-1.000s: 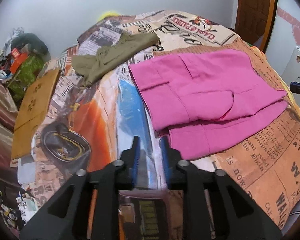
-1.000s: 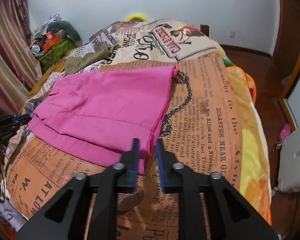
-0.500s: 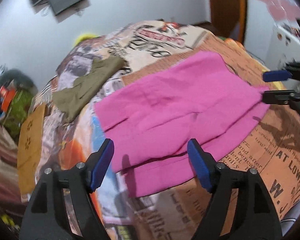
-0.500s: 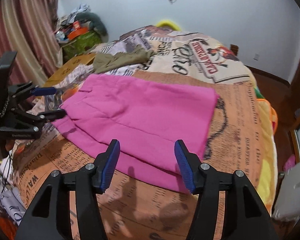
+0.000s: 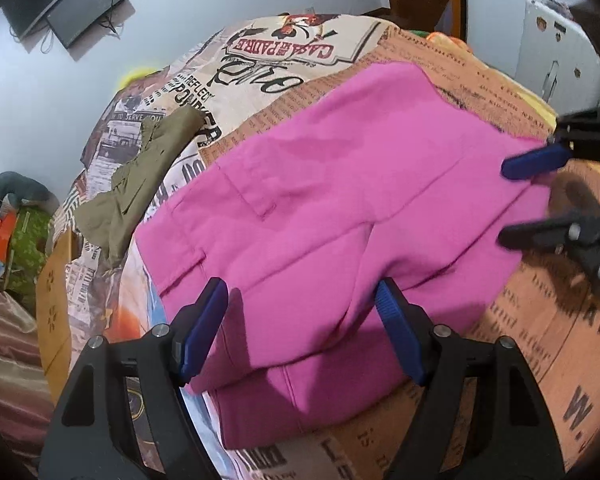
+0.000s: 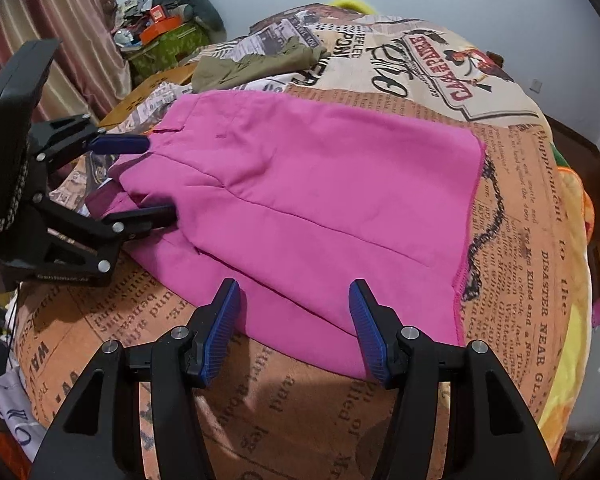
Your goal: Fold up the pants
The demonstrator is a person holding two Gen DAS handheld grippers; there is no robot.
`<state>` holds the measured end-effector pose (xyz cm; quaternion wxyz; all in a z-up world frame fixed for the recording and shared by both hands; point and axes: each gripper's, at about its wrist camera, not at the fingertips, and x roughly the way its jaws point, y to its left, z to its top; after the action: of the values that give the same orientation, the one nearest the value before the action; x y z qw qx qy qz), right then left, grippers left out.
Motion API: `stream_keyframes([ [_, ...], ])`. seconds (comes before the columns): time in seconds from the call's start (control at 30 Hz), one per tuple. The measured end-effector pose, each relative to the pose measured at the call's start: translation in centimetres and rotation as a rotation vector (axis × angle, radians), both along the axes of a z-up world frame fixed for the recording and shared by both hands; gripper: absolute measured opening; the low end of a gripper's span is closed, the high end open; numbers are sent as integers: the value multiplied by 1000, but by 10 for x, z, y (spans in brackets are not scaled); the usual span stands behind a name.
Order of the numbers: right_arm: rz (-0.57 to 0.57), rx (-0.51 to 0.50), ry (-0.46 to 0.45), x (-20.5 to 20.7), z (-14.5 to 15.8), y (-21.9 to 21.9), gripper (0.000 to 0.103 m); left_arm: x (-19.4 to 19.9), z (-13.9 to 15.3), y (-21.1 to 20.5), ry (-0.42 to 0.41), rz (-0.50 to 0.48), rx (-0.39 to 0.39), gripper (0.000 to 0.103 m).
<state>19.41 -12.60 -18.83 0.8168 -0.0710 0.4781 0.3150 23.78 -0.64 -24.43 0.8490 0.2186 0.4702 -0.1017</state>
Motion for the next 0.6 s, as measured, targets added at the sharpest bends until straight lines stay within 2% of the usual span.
stream_keyframes([
  [0.33, 91, -43, -68, 4, 1, 28, 51, 1, 15, 7, 2, 16, -77, 76],
  [0.4, 90, -29, -70, 7, 3, 30, 39, -1, 17, 6, 10, 12, -102, 76],
  [0.47, 88, -15, -72, 10, 5, 32, 22, -5, 19, 4, 14, 0, -125, 76],
  [0.53, 84, -5, -94, 9, 8, 33, 13, -8, 17, -1, 19, -18, -130, 76],
  [0.6, 78, 8, -109, 8, 12, 33, 10, -9, 13, -5, 20, -18, -114, 76],
])
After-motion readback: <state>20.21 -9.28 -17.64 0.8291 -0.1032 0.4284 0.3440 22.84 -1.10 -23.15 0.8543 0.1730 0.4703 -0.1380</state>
